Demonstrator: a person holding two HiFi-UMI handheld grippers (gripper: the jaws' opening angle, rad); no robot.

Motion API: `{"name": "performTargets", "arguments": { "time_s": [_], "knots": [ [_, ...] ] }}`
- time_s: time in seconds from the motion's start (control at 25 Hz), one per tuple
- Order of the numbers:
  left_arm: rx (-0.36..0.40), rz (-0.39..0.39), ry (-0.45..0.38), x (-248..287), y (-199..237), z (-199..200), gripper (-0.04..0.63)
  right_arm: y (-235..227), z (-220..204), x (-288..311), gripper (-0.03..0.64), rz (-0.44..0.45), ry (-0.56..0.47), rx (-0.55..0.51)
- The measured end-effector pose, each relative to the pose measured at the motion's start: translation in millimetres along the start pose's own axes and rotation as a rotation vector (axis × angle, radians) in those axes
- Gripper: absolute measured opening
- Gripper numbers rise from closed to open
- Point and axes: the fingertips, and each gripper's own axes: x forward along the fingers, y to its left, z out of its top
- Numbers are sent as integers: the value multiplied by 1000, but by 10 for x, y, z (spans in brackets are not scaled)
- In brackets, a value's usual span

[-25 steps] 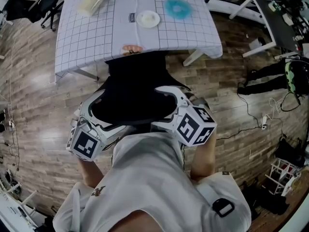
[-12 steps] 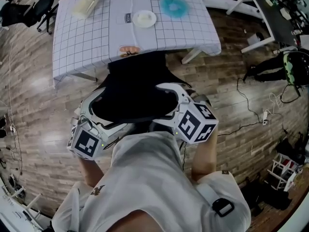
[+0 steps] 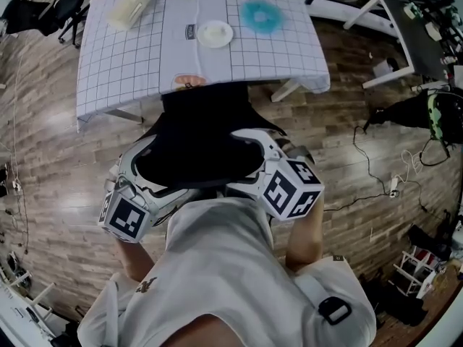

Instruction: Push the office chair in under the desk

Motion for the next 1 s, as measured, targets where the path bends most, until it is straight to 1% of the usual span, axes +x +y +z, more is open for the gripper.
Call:
{"name": "performTargets", "arguments": {
  "time_s": [0.48, 0.6, 0.84, 1.0],
  "knots": [
    [-22, 14, 19, 203, 38, 106, 500, -170, -138, -131, 419, 26, -5, -19],
    [-30, 34, 23, 245, 61, 156, 500, -205, -173, -168, 419, 35, -11, -30],
    [-39, 46, -2, 351, 76, 206, 500, -296, -233, -236, 419, 43, -27, -40],
    [-40, 41, 14, 377, 111, 227, 500, -342, -244, -251, 419, 45, -27, -43]
  ]
}}
